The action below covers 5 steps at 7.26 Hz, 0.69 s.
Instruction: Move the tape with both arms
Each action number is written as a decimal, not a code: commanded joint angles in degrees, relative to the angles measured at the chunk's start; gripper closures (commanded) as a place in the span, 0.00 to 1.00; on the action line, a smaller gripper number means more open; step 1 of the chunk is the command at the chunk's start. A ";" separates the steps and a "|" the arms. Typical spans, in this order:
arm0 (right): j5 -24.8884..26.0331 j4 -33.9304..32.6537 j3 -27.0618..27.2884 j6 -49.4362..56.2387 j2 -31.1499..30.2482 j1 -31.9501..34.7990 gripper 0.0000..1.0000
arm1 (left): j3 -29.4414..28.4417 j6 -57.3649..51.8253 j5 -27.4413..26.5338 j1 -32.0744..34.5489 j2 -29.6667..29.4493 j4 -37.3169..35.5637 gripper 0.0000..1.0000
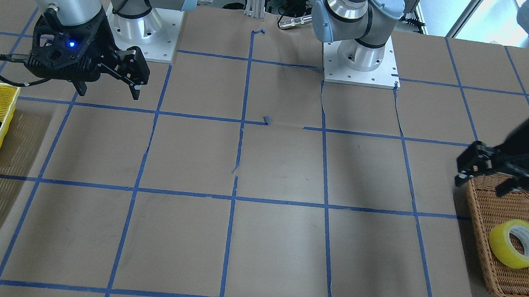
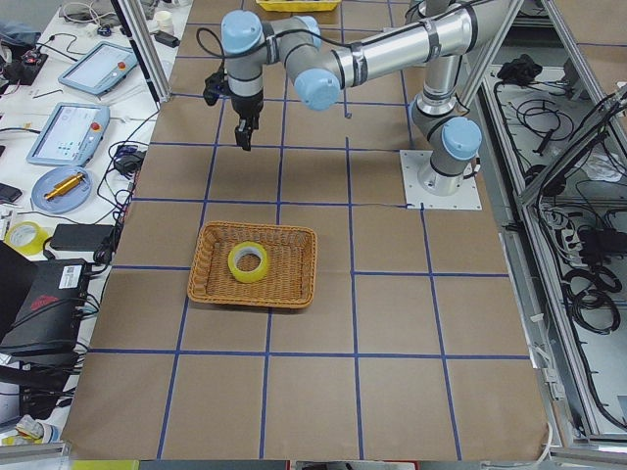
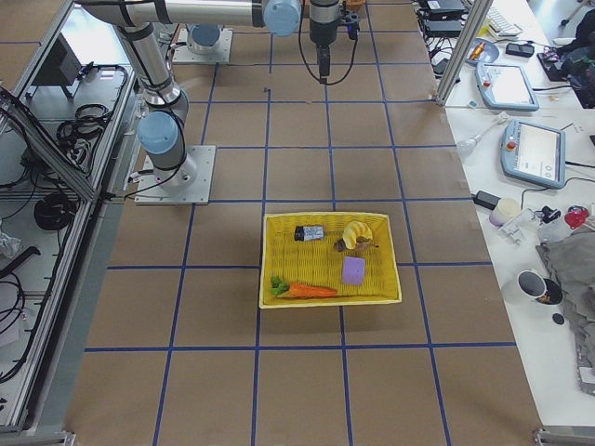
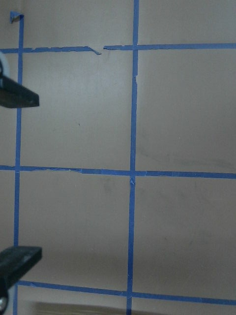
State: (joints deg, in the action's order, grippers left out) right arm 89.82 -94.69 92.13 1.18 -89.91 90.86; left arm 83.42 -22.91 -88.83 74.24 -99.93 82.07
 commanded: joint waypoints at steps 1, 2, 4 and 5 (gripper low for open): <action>0.00 0.04 0.07 0.31 0.00 0.02 0.00 | 2.70 19.24 -2.40 13.60 4.28 0.37 0.19; 0.00 0.04 -0.10 0.49 -0.09 0.02 0.00 | 4.63 21.22 -2.48 14.70 5.78 0.37 0.19; 0.09 0.04 -0.11 0.49 0.00 0.02 0.00 | 6.14 21.41 -2.49 14.71 10.52 3.33 0.16; 0.09 0.04 -0.02 0.49 0.00 0.02 0.00 | 7.19 21.33 -2.57 14.45 11.32 5.36 0.15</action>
State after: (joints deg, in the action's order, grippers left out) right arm 89.88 -94.66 92.05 1.66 -89.92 90.88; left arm 89.41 -1.80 -91.34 88.71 -90.49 84.92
